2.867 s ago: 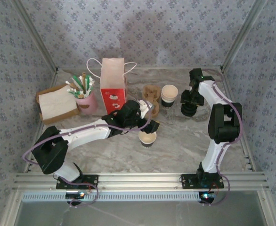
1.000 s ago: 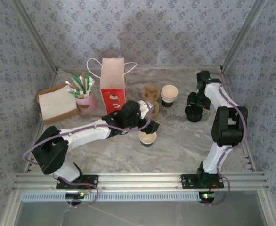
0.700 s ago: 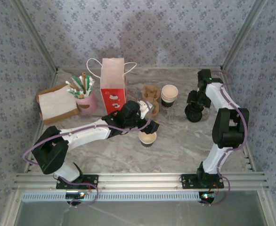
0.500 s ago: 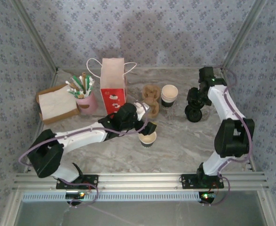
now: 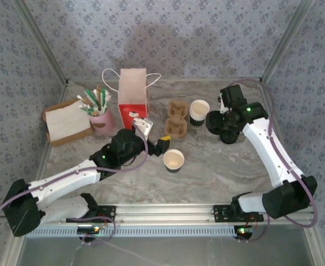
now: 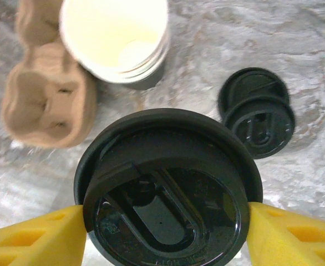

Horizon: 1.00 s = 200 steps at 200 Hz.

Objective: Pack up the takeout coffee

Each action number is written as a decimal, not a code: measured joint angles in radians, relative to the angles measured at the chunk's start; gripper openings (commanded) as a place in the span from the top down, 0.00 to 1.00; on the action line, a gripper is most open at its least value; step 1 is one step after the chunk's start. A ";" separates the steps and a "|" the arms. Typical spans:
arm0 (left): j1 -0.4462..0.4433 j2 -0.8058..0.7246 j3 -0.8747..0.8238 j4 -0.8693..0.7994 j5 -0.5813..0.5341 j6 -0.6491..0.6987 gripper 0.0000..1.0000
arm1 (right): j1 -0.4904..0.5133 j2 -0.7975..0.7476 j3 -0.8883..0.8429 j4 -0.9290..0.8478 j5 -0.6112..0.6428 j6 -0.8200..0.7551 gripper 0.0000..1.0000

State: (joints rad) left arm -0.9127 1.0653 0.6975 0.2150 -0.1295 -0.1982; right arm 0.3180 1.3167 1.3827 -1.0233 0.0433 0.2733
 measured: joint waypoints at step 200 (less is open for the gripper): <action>0.225 -0.355 -0.293 -0.083 0.033 -0.144 0.00 | 0.506 0.277 0.132 -0.185 -0.113 0.060 0.27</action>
State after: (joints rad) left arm -0.6872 0.7105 0.4046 0.1318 -0.0963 -0.3424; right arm 0.8242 1.5940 1.5143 -1.2087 -0.0696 0.3336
